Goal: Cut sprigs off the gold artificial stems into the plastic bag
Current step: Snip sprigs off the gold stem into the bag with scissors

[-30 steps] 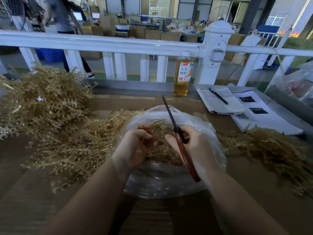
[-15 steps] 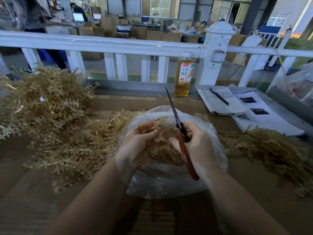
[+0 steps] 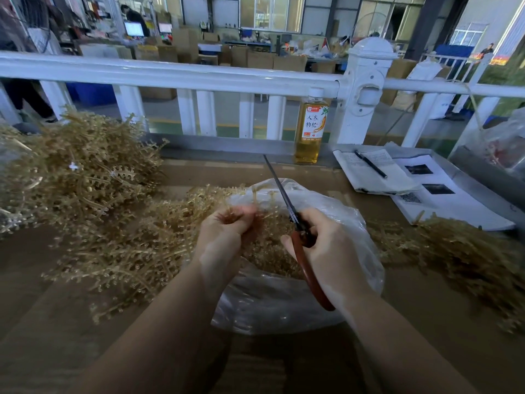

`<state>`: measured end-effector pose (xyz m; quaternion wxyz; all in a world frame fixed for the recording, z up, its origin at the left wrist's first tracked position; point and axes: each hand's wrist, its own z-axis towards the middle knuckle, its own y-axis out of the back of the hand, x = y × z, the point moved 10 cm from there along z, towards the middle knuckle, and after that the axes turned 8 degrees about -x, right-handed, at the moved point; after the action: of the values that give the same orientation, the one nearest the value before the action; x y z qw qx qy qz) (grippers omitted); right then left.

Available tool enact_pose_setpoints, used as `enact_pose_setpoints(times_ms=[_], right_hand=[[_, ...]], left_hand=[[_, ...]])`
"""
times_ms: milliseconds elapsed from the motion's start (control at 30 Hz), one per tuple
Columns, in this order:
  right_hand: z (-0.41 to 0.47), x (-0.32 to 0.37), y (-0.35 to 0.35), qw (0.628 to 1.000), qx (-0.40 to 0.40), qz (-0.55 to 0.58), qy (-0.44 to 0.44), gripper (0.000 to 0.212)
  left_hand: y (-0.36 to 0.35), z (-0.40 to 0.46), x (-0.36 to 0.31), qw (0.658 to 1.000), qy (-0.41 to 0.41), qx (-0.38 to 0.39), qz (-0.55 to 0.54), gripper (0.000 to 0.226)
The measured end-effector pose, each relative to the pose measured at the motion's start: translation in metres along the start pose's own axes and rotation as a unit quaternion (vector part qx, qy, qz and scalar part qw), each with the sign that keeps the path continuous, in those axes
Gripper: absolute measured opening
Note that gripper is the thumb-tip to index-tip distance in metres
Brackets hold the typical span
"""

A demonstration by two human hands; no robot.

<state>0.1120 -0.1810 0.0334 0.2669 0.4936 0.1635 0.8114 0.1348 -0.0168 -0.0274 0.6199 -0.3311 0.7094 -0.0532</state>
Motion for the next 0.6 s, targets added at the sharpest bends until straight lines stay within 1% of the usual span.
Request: enact_pose_setpoints(times_ms=[67,100,167,233,300,400,500,600], right_hand=[[0.000,-0.001,-0.002,1.000,0.011,0.001,-0.004,0.021],[-0.001,-0.002,-0.003,1.000,0.018,0.000,-0.006,0.022],[-0.002,-0.005,-0.007,0.999,0.037,-0.003,-0.016,0.025],[-0.002,-0.009,-0.011,0.998,0.055,-0.006,-0.027,0.026],[-0.003,-0.013,-0.015,0.997,0.072,-0.009,-0.034,0.025],[-0.007,-0.018,-0.019,0.994,0.096,-0.028,-0.048,0.025],[-0.009,-0.018,-0.019,0.994,0.095,-0.043,-0.044,0.025],[-0.009,-0.018,-0.021,0.993,0.101,-0.056,-0.035,0.026]], left_hand=[[-0.004,-0.001,0.001,0.999,0.011,0.030,-0.009,0.019],[-0.005,-0.002,0.001,0.999,0.011,0.043,-0.005,0.024],[-0.004,-0.002,0.002,0.998,0.010,0.054,0.015,0.045],[-0.002,-0.001,0.001,0.999,-0.002,0.045,0.029,0.050],[0.000,-0.002,-0.001,0.999,-0.012,0.032,0.030,0.049],[0.004,0.000,-0.003,1.000,-0.015,0.017,0.005,0.044],[0.008,-0.001,-0.004,1.000,-0.004,0.001,-0.016,0.038],[0.009,-0.002,-0.003,1.000,-0.012,-0.017,-0.012,0.041]])
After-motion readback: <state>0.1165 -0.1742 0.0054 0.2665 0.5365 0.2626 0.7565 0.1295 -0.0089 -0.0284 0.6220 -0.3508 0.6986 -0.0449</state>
